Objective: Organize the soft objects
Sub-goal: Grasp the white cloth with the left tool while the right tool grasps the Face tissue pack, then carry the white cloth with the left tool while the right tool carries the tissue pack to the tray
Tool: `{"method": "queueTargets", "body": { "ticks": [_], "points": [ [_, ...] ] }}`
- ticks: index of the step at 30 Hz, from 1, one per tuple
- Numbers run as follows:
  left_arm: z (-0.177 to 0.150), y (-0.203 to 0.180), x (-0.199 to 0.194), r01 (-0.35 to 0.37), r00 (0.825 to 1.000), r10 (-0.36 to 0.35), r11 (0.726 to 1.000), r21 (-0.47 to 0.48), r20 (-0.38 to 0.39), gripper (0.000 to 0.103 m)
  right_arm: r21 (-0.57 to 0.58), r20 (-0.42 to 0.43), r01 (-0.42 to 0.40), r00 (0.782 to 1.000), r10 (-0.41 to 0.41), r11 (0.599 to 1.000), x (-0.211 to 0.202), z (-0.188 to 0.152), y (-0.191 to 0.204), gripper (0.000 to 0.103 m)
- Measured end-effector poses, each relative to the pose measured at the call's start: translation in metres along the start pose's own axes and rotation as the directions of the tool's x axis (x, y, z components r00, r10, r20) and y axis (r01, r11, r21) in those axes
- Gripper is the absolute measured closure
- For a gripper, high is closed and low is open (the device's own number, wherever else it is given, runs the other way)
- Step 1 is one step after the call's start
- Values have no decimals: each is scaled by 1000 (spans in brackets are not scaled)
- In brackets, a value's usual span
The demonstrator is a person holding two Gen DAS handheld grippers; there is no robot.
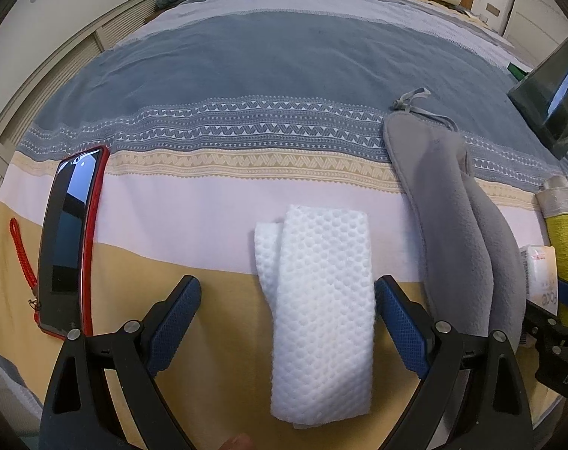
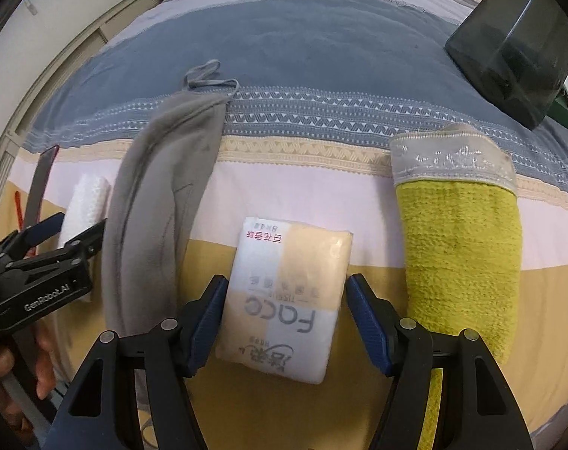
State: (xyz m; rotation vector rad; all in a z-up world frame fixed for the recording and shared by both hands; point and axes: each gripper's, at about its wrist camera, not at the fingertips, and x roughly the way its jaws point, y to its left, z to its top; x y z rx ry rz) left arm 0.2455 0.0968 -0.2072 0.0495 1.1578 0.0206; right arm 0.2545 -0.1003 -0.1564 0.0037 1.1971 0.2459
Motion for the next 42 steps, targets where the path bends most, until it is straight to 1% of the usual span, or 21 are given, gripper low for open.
{"method": "queueTargets", "body": {
  "ticks": [2, 4, 6, 7, 8, 9, 11, 12, 16, 20, 25, 29, 32, 34, 38, 42],
  "points": [
    [1, -1, 1, -6, 1000, 6, 1000, -4, -4, 14, 7, -2, -1, 1000, 1, 1000, 3, 1, -1, 43],
    [3, -2, 1, -11, 1000, 11, 1000, -6, -3, 23, 7, -1, 0, 1000, 0, 1000, 6, 3, -1, 47],
    [3, -4, 0, -15, 1000, 15, 1000, -3, 0, 39, 11, 0, -9, 1000, 9, 1000, 7, 4, -3, 49],
    [3, -5, -1, -15, 1000, 15, 1000, 1, 3, 44, 11, 0, -14, 1000, 14, 1000, 6, 4, -5, 50],
    [4, -6, -2, -13, 1000, 13, 1000, 6, 6, 59, 9, 1, -19, 1000, 19, 1000, 5, 4, -6, 51],
    [4, -7, -3, -11, 1000, 11, 1000, 14, 9, 76, 7, 3, -22, 1000, 22, 1000, 6, 5, -8, 51],
    [6, -7, -5, -12, 1000, 12, 1000, 21, 12, 88, -4, 11, -21, 1000, 21, 1000, 5, 5, -9, 53],
    [6, -5, -6, -7, 1000, 7, 1000, 20, 12, 90, -8, 18, -19, 1000, 19, 1000, 5, 5, -9, 53],
    [6, -4, -13, -3, 999, 2, 1000, 26, 39, 92, -22, 37, -20, 999, 21, 1000, -5, 1, -11, 55],
    [10, 1, -24, -22, 998, 21, 1000, 19, 64, 92, -30, 72, -30, 997, 32, 999, -17, 2, -12, 55],
    [17, 7, -52, -44, 993, 44, 999, -8, 108, 92, -60, 134, -51, 989, 59, 997, -42, 3, -9, 55],
    [19, 5, -82, -68, 988, 71, 997, -28, 135, 92, -94, 181, -91, 978, 107, 991, -69, 4, -8, 55],
    [16, -7, -102, -67, 987, 69, 998, -17, 147, 92, -128, 214, -111, 967, 136, 986, -92, -2, -8, 55],
    [16, -18, -114, -49, 987, 49, 999, -4, 153, 92, -136, 234, -124, 960, 153, 983, -107, -7, -14, 55],
    [18, -45, -130, -20, 988, 17, 1000, 18, 155, 92, -134, 271, -118, 951, 151, 984, -130, -14, -32, 55],
    [17, -79, -142, 11, 989, -20, 998, 58, 148, 92, -117, 287, -112, 947, 142, 987, -148, -23, -55, 55]
  ]
}}
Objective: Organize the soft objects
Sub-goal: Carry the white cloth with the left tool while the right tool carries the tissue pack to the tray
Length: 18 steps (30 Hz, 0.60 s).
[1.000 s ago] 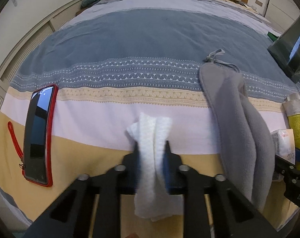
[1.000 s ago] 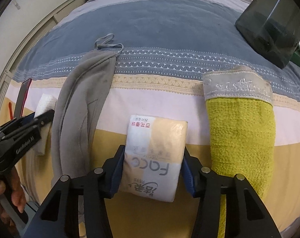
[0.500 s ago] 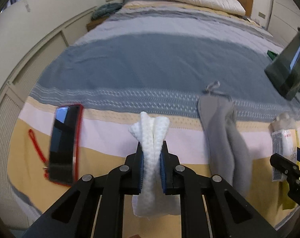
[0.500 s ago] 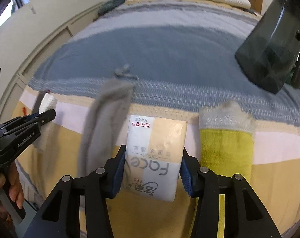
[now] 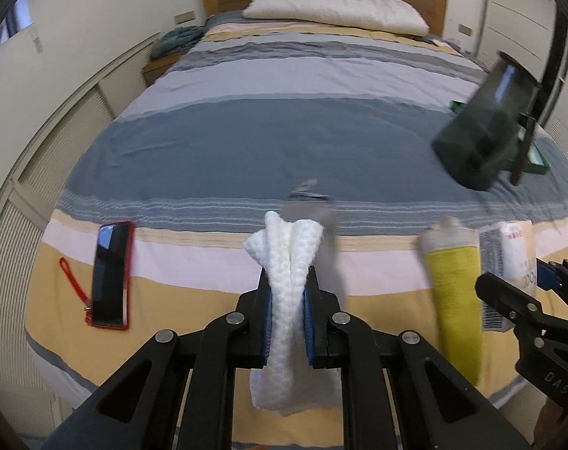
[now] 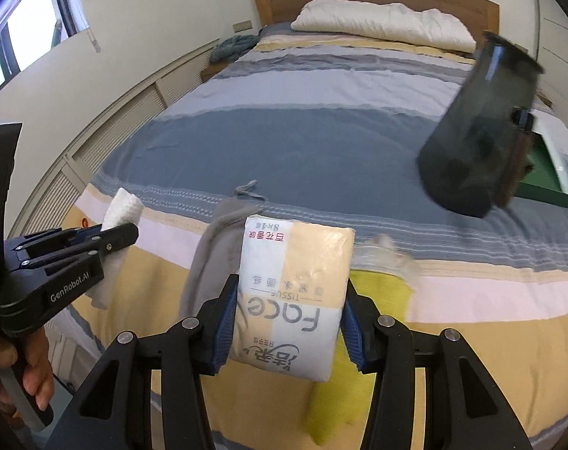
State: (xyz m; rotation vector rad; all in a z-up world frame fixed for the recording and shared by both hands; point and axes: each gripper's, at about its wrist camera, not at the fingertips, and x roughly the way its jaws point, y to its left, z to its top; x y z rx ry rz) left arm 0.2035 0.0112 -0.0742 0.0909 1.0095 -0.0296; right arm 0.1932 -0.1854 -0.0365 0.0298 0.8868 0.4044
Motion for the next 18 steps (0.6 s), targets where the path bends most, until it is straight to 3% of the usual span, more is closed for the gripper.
{"method": "queueTargets", "body": {
  "ticks": [9, 18],
  "points": [
    [0, -106, -25, 133, 991, -130, 983, 124, -32, 92, 70, -5, 79, 997, -79, 994, -66, -36, -74, 55],
    [7, -222, -45, 328, 944, -318, 924, 197, -84, 92, 173, -24, 235, 972, -234, 956, -121, -69, -181, 55]
  ]
}}
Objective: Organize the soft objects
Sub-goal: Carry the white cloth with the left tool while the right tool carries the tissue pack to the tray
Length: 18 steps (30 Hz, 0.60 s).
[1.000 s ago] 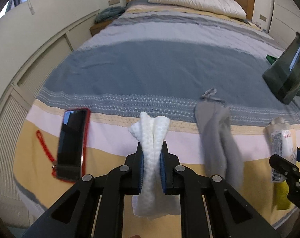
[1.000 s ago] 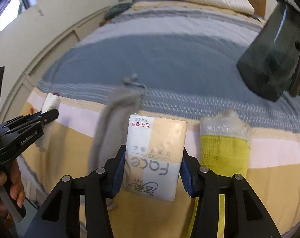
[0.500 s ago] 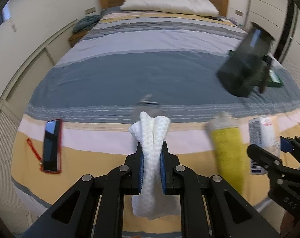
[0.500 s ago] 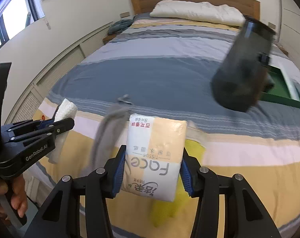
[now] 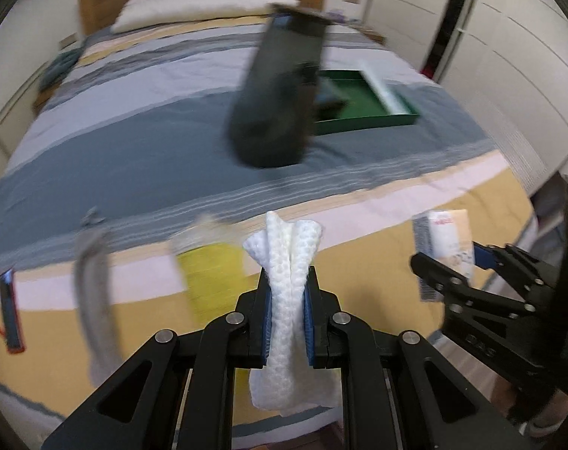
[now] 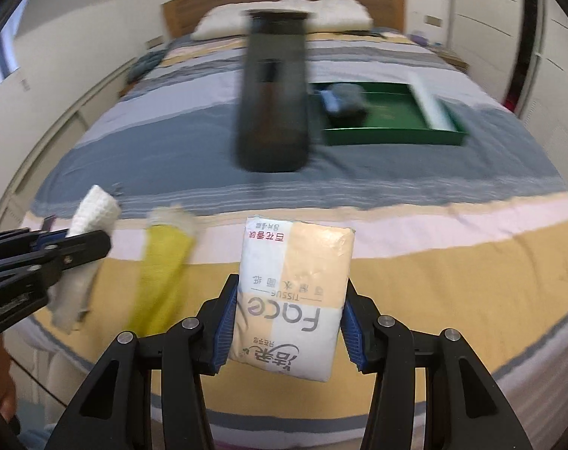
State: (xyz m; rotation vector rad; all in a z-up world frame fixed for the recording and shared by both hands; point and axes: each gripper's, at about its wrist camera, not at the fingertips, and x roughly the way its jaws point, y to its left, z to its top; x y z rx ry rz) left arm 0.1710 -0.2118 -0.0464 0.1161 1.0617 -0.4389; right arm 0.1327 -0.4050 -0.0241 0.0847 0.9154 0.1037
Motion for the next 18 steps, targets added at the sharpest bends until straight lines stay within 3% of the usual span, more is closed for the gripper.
{"method": "queueTargets", "body": {
  "ticks": [5, 10, 18],
  "points": [
    [33, -45, 11, 62, 998, -62, 998, 7, 17, 92, 23, 33, 74, 997, -74, 997, -9, 12, -45, 55],
    [73, -76, 30, 69, 996, -70, 997, 21, 47, 92, 26, 73, 111, 991, -112, 994, -7, 34, -79, 55],
    [139, -106, 78, 75, 993, -76, 997, 7, 93, 92, 34, 109, 148, 983, -151, 988, 31, 90, -126, 55]
  ]
}}
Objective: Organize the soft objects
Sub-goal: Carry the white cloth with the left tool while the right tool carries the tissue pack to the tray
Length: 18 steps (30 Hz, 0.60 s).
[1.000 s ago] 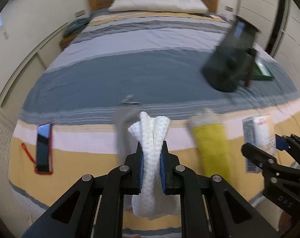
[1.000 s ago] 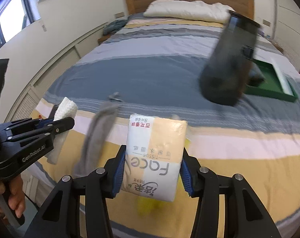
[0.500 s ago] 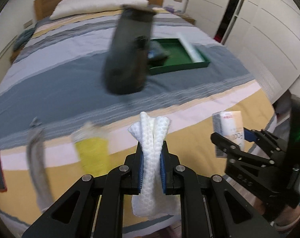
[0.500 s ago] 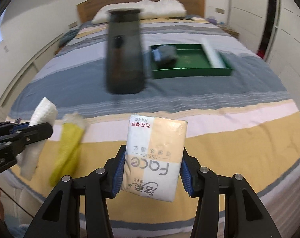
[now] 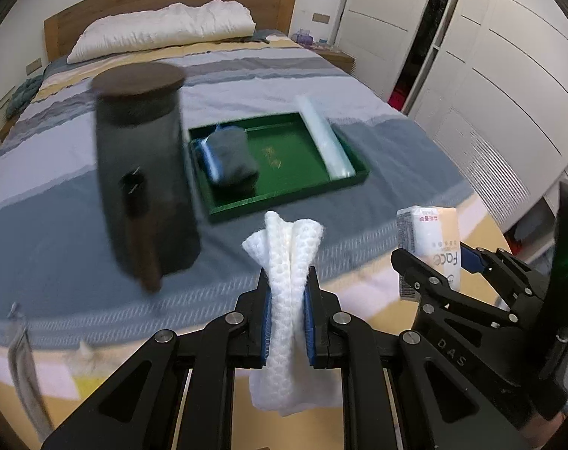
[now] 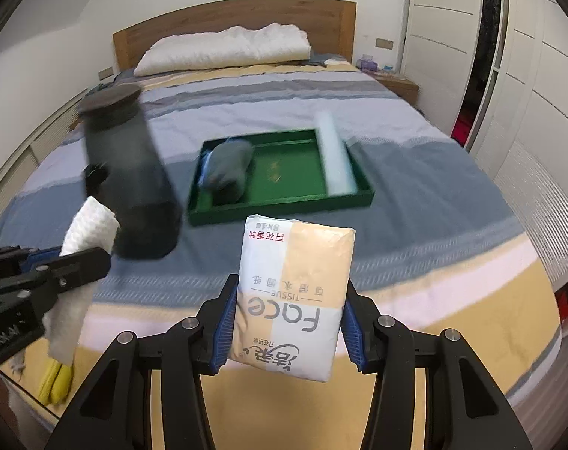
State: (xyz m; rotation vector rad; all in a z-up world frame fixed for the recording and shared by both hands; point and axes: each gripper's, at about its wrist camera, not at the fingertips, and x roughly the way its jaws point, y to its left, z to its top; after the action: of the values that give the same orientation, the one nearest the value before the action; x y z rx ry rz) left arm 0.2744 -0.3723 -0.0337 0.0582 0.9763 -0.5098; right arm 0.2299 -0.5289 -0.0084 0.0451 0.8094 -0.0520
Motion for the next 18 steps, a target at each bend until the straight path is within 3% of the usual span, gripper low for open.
{"method": "queueTargets", "body": {
  "ticks": [9, 18],
  "points": [
    [58, -7, 65, -21, 1000, 22, 998, -61, 18, 91, 2, 6, 2, 1000, -2, 1000, 99, 61, -22, 55],
    [110, 8, 127, -112, 992, 120, 982, -153, 40, 91, -7, 10, 5, 1000, -5, 1000, 190, 107, -35, 55]
  ]
}}
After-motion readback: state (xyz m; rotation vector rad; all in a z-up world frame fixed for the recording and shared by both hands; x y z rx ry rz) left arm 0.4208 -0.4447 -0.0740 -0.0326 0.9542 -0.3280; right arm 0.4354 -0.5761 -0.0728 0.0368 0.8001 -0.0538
